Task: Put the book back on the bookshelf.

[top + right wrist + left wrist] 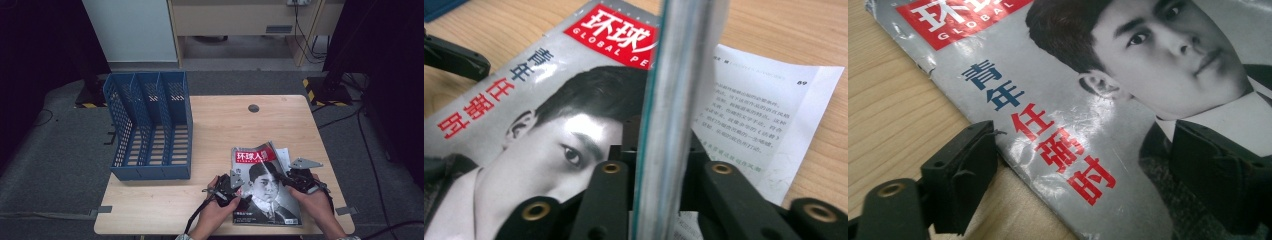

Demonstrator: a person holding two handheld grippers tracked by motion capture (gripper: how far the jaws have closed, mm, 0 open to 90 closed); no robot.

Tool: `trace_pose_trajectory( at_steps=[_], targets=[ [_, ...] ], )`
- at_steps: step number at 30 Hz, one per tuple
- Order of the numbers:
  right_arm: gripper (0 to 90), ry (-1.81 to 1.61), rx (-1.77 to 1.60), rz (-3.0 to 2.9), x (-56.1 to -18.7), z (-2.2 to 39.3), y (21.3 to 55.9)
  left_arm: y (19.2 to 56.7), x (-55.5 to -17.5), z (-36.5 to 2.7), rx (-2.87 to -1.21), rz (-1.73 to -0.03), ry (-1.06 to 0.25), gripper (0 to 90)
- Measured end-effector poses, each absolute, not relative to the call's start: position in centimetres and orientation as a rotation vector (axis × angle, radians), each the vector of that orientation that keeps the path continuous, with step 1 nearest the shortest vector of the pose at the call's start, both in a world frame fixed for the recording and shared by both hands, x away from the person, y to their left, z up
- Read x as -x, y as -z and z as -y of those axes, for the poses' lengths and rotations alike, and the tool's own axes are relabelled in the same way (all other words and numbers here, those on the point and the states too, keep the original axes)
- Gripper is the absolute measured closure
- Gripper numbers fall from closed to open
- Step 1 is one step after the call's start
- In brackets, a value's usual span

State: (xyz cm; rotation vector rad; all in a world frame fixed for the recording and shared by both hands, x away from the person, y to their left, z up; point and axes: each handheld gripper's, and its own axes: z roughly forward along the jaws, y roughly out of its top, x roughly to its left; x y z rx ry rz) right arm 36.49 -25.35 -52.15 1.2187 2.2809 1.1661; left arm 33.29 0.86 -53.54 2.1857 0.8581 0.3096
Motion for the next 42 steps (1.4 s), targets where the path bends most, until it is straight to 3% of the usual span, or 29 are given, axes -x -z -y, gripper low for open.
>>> trace_pose_trajectory(
  at_steps=[6,26,31,42],
  targets=[
    [87.1,-1.211,-1.180,-2.256,-36.3,25.2,51.7,53.5,-33.4,-1.0,-2.169,-0.874,-0.291,8.3],
    [87.9,-1.458,-1.047,-2.190,-34.7,25.6,49.0,53.5,-34.1,-1.8,-2.101,-0.921,-0.228,8.6],
    [87.8,-1.483,-1.062,-2.187,-34.8,25.7,49.2,53.5,-34.1,-1.5,-2.138,-0.865,-0.213,4.4],
    [86.1,-1.369,-1.149,-2.232,-35.9,25.6,51.2,53.5,-34.1,-1.4,-2.157,-0.818,-0.204,7.1]
  ],
)
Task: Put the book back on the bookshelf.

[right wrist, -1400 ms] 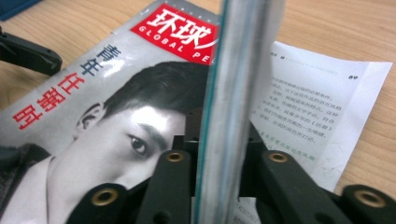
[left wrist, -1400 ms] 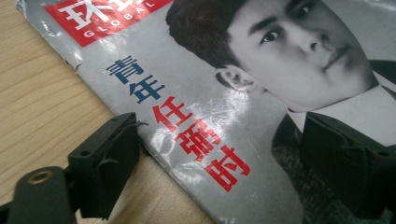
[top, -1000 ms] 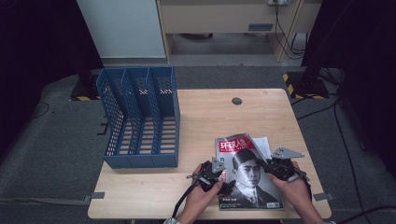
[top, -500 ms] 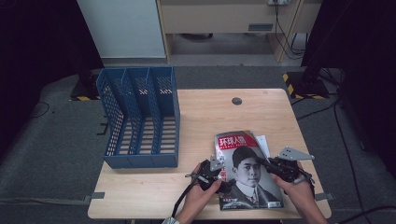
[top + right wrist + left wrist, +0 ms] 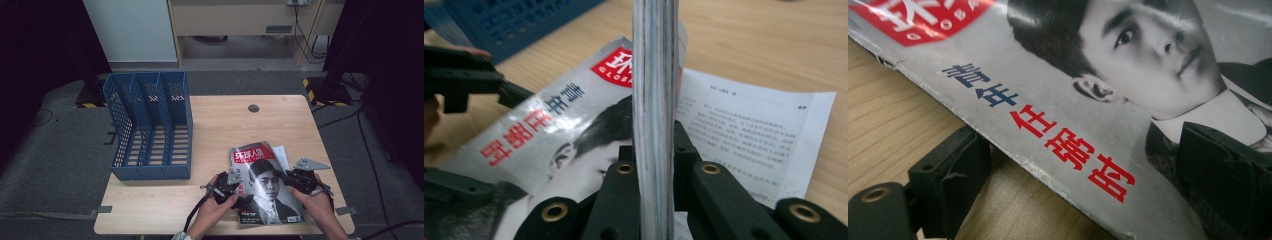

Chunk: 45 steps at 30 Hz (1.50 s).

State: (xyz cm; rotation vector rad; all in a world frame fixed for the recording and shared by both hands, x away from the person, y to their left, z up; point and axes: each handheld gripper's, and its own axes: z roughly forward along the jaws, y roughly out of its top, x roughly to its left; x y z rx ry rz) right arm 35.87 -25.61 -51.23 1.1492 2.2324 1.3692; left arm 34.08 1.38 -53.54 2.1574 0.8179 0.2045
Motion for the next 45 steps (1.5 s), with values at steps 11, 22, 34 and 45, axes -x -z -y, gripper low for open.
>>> trace_pose_trajectory(
  at_steps=[11,22,34,45],
  targets=[
    [50.0,-1.120,-1.250,-2.247,-36.8,25.9,52.6,53.6,-33.9,-1.0,-2.185,-0.808,-0.241,6.8],
    [18.8,-0.985,-1.343,-2.228,-36.7,27.2,52.6,53.5,-33.8,-0.9,-2.197,-0.801,-0.251,6.5],
    [22.6,-0.976,-1.333,-2.318,-36.5,27.0,52.8,53.6,-33.9,-0.8,-2.198,-0.802,-0.254,6.3],
    [53.2,-0.960,-1.292,-2.288,-35.9,27.5,52.3,53.5,-34.1,-1.1,-2.178,-0.815,-0.244,8.4]
  ],
)
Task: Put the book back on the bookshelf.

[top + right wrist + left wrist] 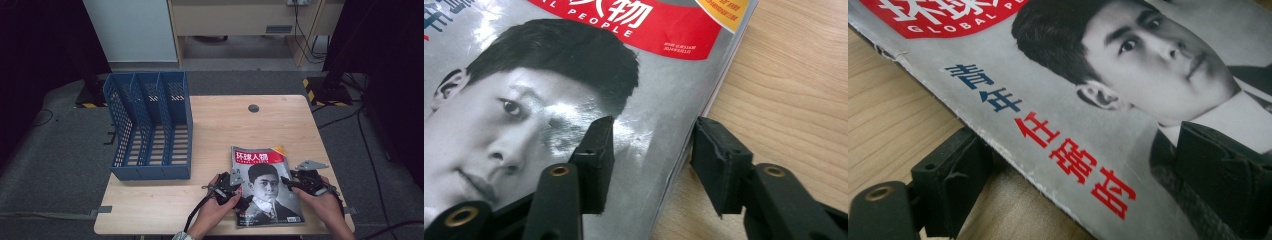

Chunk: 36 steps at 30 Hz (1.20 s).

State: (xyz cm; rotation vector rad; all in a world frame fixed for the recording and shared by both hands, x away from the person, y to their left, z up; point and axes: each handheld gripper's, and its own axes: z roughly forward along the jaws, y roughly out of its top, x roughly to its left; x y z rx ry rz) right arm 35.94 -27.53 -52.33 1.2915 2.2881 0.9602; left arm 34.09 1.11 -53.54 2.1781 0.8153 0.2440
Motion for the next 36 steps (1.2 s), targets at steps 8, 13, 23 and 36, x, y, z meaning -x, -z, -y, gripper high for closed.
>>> trace_pose_trajectory(
  at_steps=[8,13,23,36],
  targets=[
    [59.9,-0.968,-1.292,-2.307,-35.8,27.3,52.2,53.5,-34.3,-1.5,-2.172,-0.824,-0.259,12.3],
    [65.6,-0.970,-1.291,-2.302,-35.7,27.3,52.1,53.5,-34.7,-1.8,-2.160,-0.836,-0.269,17.3],
    [68.2,-0.986,-1.283,-2.314,-35.6,27.0,52.1,53.5,-35.0,-2.3,-2.150,-0.848,-0.266,18.8],
    [62.6,-1.019,-1.273,-2.338,-35.6,26.1,52.4,53.5,-35.7,-2.9,-2.104,-0.875,-0.208,20.0]
  ],
)
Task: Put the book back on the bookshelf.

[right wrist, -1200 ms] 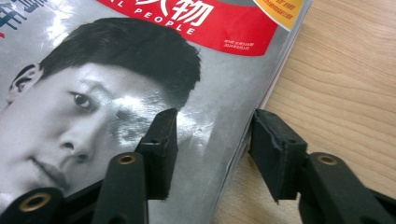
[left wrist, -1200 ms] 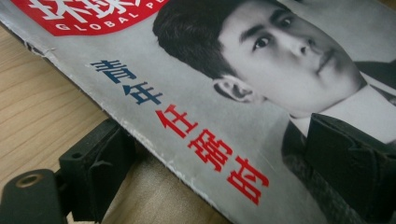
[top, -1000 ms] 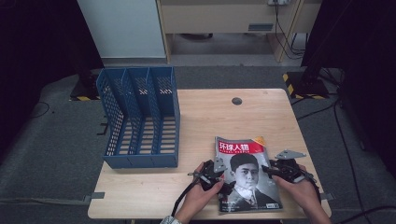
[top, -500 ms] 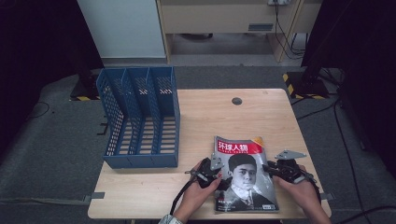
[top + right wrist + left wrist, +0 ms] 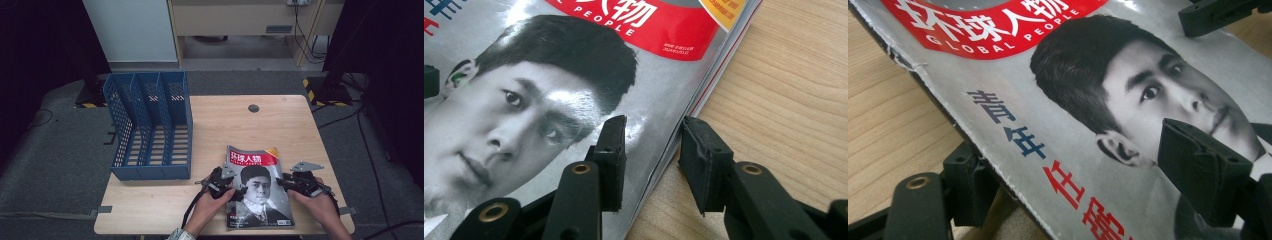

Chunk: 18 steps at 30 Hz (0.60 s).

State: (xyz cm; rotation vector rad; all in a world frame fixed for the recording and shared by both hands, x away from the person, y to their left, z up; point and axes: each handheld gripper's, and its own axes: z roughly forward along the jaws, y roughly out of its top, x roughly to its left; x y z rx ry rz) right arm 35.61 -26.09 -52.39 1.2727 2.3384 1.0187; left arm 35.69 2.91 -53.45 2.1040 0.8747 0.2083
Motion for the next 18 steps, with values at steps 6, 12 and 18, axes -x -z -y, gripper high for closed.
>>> trace_pose_trajectory(
  at_steps=[6,12,18],
  targets=[
    [61.5,-1.037,-1.263,-2.345,-35.7,26.0,52.6,52.6,-36.8,-3.2,-2.092,-0.865,-0.198,25.2],
    [61.2,-1.065,-1.277,-2.341,-35.8,25.9,52.8,52.1,-37.8,-3.6,-2.082,-0.862,-0.205,32.3],
    [60.7,-1.069,-1.277,-2.344,-35.8,26.0,52.8,51.7,-38.5,-3.3,-2.077,-0.839,-0.196,36.0]
  ],
)
